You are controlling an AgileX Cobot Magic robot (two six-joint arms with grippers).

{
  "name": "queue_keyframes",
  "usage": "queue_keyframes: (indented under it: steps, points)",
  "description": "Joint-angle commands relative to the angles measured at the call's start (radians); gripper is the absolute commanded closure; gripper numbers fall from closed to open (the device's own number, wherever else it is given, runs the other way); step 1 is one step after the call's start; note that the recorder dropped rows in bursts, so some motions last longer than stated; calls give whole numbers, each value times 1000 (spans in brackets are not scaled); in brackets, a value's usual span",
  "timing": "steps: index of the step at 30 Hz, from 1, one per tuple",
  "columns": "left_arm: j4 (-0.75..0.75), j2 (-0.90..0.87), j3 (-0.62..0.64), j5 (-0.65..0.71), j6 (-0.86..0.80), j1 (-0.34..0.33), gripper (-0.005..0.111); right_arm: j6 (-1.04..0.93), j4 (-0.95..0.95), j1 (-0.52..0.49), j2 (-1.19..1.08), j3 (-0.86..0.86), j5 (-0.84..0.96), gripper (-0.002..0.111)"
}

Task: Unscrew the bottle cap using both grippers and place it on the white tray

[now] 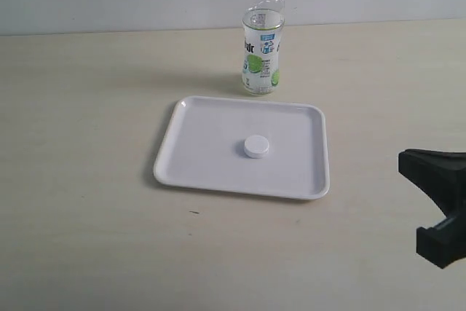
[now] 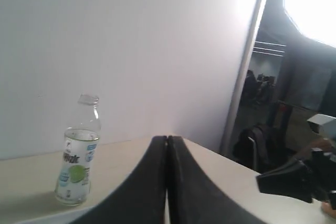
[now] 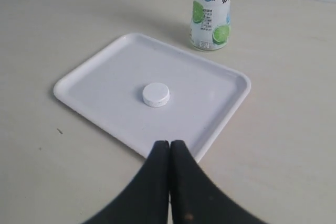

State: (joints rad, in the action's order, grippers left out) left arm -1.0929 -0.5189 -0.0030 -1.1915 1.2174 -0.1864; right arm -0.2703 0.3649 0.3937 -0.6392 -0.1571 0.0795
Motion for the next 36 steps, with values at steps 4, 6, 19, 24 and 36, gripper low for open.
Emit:
queue_keyframes:
  steps: [4, 6, 19, 24, 36]
  points:
    - [-25, 132, 3, 373, 65, 0, 107, 41, 1, 1, 241, 79, -32, 108]
    - [-83, 135, 3, 402, 77, 0, 107, 48, 1, 1, 266, 79, -21, 108]
    - [-506, 135, 3, 324, 268, 0, 107, 56, 36, 1, 272, 79, 3, 108]
    - [-553, 135, 3, 324, 266, 0, 107, 56, 36, 1, 272, 79, 3, 108]
    - [-552, 135, 3, 324, 259, 0, 107, 33, 36, 1, 274, 79, -4, 108]
